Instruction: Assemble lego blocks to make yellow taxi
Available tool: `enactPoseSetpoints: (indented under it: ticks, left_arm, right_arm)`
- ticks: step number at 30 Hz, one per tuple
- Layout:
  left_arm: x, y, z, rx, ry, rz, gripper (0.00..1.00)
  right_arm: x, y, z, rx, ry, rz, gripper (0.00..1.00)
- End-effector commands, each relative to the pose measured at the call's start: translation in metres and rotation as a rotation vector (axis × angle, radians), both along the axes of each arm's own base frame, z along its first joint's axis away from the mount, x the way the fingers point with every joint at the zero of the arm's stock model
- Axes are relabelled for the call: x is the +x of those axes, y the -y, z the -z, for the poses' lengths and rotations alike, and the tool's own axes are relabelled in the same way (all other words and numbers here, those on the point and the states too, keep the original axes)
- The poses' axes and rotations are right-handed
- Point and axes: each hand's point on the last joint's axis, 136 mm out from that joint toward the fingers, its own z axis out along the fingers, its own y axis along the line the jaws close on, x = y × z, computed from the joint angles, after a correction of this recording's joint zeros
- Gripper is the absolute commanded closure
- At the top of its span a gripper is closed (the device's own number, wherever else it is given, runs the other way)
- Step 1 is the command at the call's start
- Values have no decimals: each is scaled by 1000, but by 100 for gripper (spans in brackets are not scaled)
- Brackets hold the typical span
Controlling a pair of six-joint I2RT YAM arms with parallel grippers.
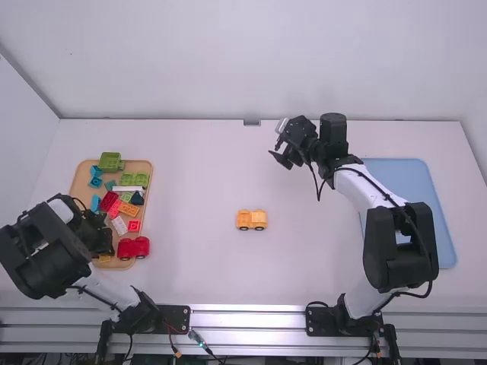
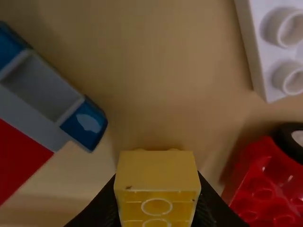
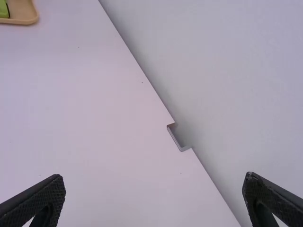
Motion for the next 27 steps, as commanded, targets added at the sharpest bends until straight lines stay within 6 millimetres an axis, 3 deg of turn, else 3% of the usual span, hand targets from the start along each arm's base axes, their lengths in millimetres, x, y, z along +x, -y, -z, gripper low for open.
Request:
enactPoseSetpoints:
  ticks: [1, 4, 6, 8, 13, 17, 18, 19, 22, 23, 26, 27]
  left_arm:
    - [8, -8, -8, 12, 11, -17, 82]
    - [17, -15, -21, 25, 16, -73, 83]
    - [25, -24, -34, 46, 32, -130, 98]
    - [36, -28, -41, 56, 62, -177, 98]
    - [84, -6, -53, -35, 232, -53, 98]
    - [116, 12, -57, 12, 299, 70, 98]
    - [134, 26, -61, 25, 342, 134, 98]
    - [136, 27, -62, 27, 346, 141, 98]
    - [176, 68, -78, 39, 460, 291, 98]
    - [180, 73, -80, 39, 474, 306, 98]
    - [225, 142, -110, -28, 678, 523, 98]
    - [230, 155, -114, -48, 712, 571, 98]
  right_arm:
    - [6, -4, -18, 16, 35, -5, 1]
    - [7, -4, -19, 18, 40, -5, 1]
    - [7, -4, -21, 20, 51, -6, 1]
    - [8, -5, -23, 23, 60, -9, 1]
    - [12, -17, -38, 111, 50, 25, 1]
    - [21, -17, -47, 210, 3, 111, 1]
    - [22, -18, -48, 237, -6, 110, 1]
    - [22, -19, -48, 240, -9, 110, 1]
    - [24, -17, -48, 316, -51, 91, 1]
    - [24, -17, -47, 325, -59, 84, 1]
    - [18, -19, -47, 443, -136, -28, 1]
    - [16, -20, -47, 462, -148, -54, 1]
